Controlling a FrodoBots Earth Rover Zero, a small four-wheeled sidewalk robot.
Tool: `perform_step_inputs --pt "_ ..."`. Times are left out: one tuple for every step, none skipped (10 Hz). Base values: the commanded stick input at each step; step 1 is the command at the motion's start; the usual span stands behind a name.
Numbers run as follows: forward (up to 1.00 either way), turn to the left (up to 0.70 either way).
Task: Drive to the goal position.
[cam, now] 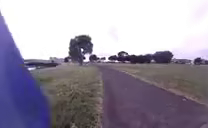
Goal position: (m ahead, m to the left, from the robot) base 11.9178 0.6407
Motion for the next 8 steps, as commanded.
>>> perform_step_inputs --pt "0.70 -0.14" --pt "0.70 -0.14" --pt "0.70 -0.13" --pt "0.70 -0.10" --pt "0.70 -0.06" --pt "0.70 0.00" --pt "0.70 0.00" --pt "0.70 0.00"
